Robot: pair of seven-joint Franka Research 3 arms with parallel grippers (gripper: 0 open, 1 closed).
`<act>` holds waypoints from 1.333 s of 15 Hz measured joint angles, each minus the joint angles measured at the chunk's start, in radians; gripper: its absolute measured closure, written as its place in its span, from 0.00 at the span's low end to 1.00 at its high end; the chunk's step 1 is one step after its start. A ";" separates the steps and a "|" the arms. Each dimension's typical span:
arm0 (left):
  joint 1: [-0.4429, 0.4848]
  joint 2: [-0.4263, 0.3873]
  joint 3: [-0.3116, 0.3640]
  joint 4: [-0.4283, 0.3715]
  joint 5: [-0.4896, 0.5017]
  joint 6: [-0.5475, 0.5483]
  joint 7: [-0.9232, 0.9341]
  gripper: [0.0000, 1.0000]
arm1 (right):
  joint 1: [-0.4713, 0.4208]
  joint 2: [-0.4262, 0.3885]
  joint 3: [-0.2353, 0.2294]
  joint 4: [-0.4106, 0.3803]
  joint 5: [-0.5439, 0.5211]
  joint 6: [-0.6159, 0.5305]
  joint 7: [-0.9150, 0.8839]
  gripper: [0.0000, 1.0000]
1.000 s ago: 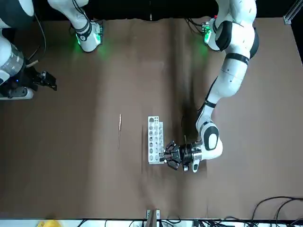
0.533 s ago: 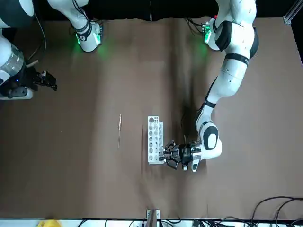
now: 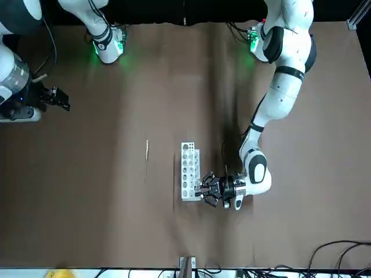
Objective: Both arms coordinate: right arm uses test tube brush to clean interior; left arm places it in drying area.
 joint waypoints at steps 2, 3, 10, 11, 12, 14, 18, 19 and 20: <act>0.000 0.003 0.001 0.000 0.000 0.000 0.000 0.77 | 0.004 0.001 0.000 0.000 0.000 0.000 0.000 0.00; 0.000 0.003 0.001 0.000 0.000 0.000 0.000 0.77 | 0.006 0.001 0.000 0.000 0.000 0.000 0.000 0.00; 0.000 0.003 0.001 0.000 0.000 0.000 0.000 0.77 | 0.016 0.001 0.000 0.000 0.000 0.000 0.000 0.00; 0.000 0.003 0.001 0.000 0.000 0.000 0.000 0.77 | 0.016 0.001 0.000 0.000 0.000 0.000 0.000 0.00; 0.000 0.003 0.001 0.000 0.000 0.000 0.000 0.77 | 0.016 0.001 0.000 0.000 0.000 0.000 0.000 0.00; 0.000 0.003 0.002 0.000 0.000 -0.001 0.000 0.77 | 0.016 0.001 0.000 0.000 0.000 0.000 0.000 0.00; 0.000 0.001 0.002 0.004 0.000 -0.010 0.000 0.77 | 0.016 0.001 0.000 0.000 0.000 0.000 0.000 0.00; 0.000 0.001 0.002 0.004 0.000 -0.010 0.001 0.77 | 0.016 0.001 0.000 0.000 0.000 0.000 0.000 0.00; 0.000 0.001 0.002 0.004 0.000 -0.010 0.001 0.77 | 0.016 0.001 -0.001 0.000 0.000 0.000 0.000 0.00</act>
